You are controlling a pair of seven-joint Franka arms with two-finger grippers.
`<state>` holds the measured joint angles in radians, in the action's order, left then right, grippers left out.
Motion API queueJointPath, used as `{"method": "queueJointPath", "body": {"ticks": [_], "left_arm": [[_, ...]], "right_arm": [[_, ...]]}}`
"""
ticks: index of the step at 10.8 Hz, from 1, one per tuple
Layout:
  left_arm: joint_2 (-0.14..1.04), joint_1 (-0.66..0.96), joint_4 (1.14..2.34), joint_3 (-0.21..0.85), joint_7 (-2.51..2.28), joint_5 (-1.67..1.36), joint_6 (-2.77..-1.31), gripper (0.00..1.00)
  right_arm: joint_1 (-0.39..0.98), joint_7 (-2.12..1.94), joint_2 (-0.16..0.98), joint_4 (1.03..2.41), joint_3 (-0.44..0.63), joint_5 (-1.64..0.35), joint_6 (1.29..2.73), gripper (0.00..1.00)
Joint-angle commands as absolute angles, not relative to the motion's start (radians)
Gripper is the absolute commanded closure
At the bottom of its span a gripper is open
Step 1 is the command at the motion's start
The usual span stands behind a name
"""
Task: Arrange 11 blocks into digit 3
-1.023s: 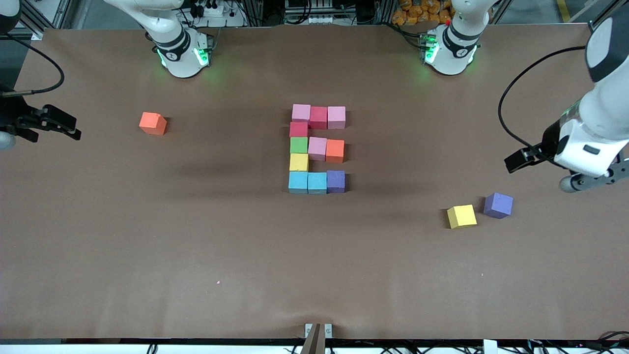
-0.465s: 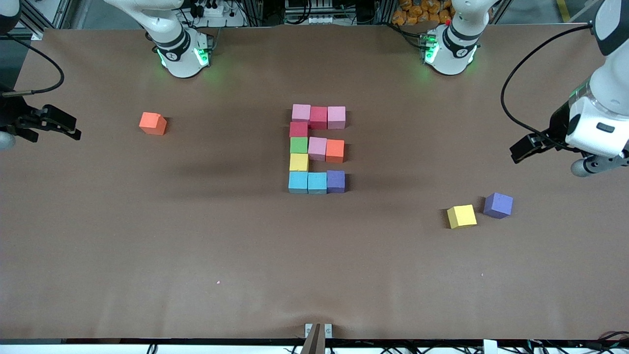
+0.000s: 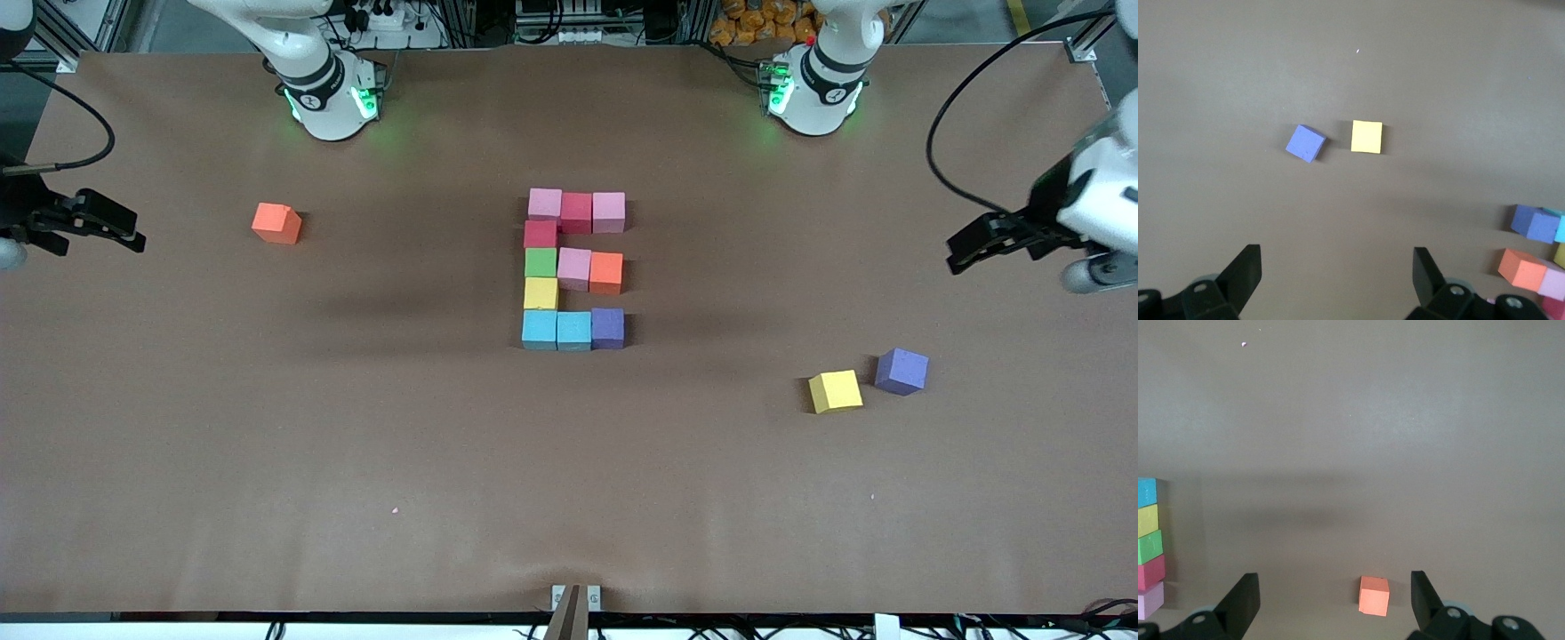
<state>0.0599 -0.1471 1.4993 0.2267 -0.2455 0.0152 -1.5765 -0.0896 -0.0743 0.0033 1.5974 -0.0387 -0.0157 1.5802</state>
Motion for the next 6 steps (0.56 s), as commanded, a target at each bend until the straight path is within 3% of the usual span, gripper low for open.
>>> {"method": "queueJointPath", "body": {"ticks": [1,6], "left_arm": [[0.0,-0.01,1.545,0.083,-0.215,-0.014,-1.551,0.0],[0.003,0.003,1.537,0.077,-0.164,-0.011,-1.539,0.0]], "right_arm": [[-0.097,-0.063,-0.002,1.6,-0.044,-0.008,1.598,0.0],[-0.098,-0.063,0.002,1.601,-0.044,-0.008,1.618,0.0]]}}
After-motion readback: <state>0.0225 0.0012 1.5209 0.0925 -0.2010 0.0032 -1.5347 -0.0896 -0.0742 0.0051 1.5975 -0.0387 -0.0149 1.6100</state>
